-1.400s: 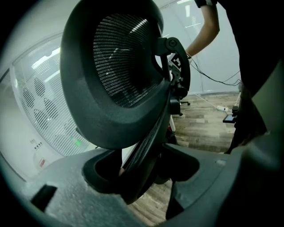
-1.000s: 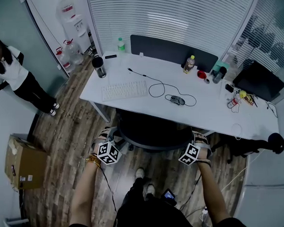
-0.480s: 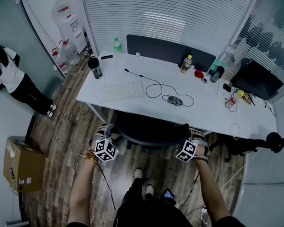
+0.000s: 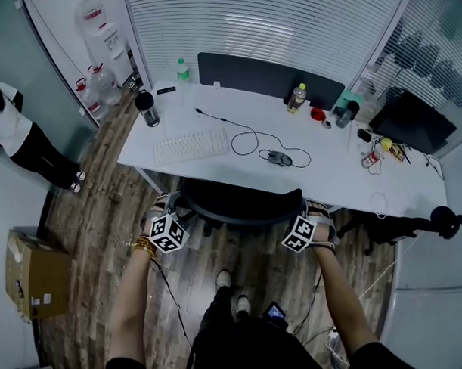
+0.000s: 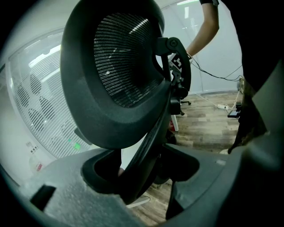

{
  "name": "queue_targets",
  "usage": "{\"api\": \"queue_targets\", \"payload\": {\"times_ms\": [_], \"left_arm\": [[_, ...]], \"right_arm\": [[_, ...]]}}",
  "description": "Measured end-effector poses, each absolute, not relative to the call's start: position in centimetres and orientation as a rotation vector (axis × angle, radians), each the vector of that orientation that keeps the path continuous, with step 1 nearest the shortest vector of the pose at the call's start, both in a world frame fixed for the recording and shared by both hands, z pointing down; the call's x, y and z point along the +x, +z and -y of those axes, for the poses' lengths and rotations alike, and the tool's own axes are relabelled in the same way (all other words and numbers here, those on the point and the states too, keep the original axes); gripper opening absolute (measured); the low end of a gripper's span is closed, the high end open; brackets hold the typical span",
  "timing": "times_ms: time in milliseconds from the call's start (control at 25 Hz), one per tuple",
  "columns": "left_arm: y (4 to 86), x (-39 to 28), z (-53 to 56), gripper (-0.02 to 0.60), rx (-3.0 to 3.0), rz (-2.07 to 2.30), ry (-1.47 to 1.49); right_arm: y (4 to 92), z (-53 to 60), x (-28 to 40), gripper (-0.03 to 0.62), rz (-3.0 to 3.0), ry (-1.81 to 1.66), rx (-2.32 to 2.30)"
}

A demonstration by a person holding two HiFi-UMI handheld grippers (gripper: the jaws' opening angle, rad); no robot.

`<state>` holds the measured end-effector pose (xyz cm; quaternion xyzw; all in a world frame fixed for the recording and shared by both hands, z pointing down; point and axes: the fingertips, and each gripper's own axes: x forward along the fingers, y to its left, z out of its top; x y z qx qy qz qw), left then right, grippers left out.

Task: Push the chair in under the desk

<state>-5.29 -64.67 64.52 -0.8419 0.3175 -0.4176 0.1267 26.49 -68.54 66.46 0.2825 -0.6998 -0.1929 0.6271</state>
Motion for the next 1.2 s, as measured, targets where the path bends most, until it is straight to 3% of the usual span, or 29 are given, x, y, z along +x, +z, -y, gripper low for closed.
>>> {"api": "queue_targets", "payload": {"times_ms": [1200], "left_arm": [[64.6,-8.6,69.7,0.295,-2.469,-0.809,-1.22]], "right_arm": [[66.4,70.3,23.4,0.204,1.563,-0.394,0.727]]}}
